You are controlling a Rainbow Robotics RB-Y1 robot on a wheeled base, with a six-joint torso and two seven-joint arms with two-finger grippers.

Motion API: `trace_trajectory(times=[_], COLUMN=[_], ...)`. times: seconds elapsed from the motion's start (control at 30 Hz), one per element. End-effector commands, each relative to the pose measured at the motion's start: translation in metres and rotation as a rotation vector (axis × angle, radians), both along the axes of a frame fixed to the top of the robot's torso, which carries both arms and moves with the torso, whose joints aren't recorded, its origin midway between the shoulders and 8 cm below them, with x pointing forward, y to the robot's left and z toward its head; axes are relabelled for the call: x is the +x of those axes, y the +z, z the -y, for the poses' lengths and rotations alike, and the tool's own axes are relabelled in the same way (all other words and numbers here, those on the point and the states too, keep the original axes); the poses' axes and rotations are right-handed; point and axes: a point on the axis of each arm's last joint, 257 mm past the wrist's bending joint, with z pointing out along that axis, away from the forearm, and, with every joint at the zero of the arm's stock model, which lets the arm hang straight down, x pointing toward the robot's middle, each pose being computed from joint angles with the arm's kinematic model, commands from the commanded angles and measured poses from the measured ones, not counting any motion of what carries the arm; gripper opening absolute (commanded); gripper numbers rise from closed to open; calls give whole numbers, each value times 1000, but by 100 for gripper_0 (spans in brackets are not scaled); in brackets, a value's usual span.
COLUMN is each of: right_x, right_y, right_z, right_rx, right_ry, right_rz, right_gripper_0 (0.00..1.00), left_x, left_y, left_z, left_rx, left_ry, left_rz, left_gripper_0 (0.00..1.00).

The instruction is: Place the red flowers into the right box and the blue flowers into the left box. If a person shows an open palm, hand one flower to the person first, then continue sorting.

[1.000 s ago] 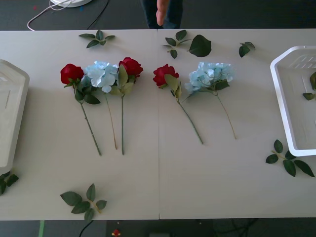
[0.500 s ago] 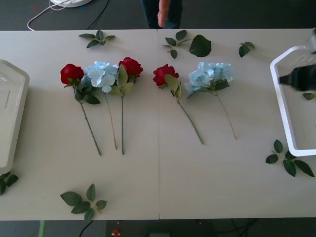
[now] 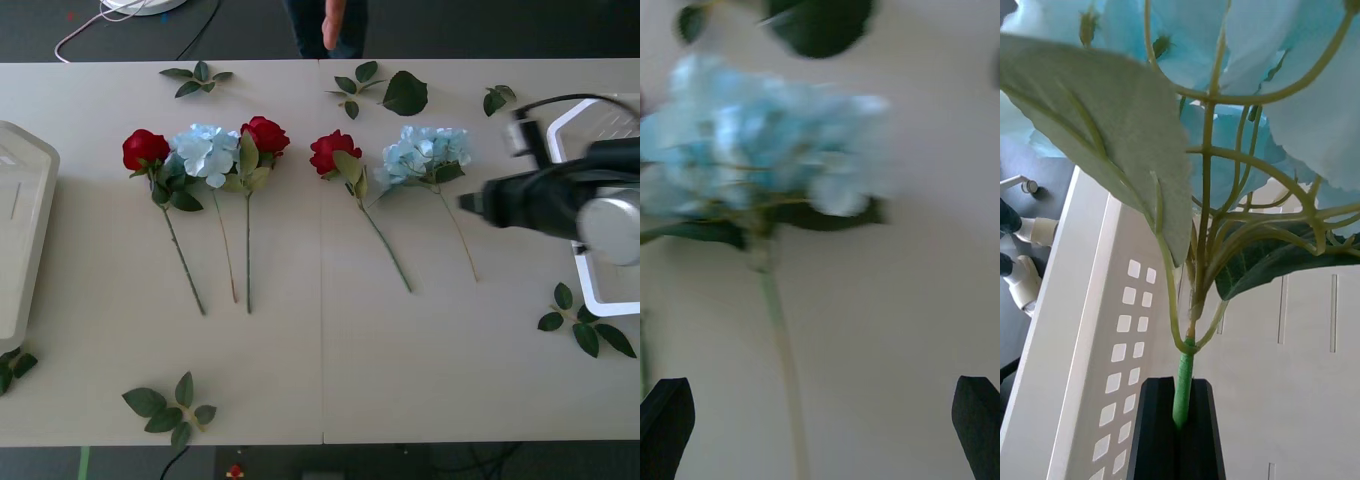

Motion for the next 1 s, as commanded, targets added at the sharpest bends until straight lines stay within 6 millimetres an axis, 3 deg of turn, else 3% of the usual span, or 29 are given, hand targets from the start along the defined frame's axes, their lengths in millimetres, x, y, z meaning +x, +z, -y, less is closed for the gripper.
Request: trace_trajectory(times=[0.03,0.27,0.73,1.0], right_x=[27,53,63,68], right_y=[11,-10,-42,-59], right_z=[-58,-87,-58,-71], right_rx=[-24,-100,-213,-191], right_ry=[77,93,54,57], right_rz=[37,44,26,31], right_gripper_0=[100,100,100,100], left_x=[1,1,1,1], left_y=[6,6,6,6], left_z=[-2,-2,-2,-2], left_rx=[-48,-48,-48,-48], left_ry=[45,45,45,45], left_rz=[38,38,38,38], left_gripper_0=[0,0,0,0])
